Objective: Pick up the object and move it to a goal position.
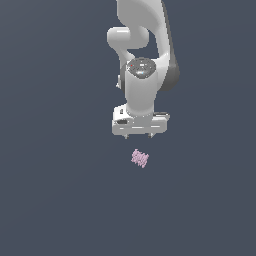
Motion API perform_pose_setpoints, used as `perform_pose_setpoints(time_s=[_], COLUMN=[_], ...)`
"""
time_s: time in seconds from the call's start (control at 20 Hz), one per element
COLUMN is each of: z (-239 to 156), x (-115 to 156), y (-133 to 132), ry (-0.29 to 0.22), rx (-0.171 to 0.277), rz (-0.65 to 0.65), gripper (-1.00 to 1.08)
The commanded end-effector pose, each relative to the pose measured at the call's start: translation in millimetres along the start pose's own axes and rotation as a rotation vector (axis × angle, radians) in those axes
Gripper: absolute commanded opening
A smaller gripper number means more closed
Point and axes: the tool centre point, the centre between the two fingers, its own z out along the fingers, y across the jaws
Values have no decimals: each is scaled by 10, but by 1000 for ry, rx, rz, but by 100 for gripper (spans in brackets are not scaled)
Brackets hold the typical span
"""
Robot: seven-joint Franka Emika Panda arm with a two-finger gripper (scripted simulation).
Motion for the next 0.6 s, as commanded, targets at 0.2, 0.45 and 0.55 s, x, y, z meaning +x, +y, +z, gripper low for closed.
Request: perform_pose_setpoints(time_s=[0.2,0.45,0.55], z=[8,26,26], x=[-4,-10,-10], y=[-15,-44,-46], ry=[1,4,4], rx=[-7,-20,-20], rz=[-18,-59,-61], gripper=[100,100,100])
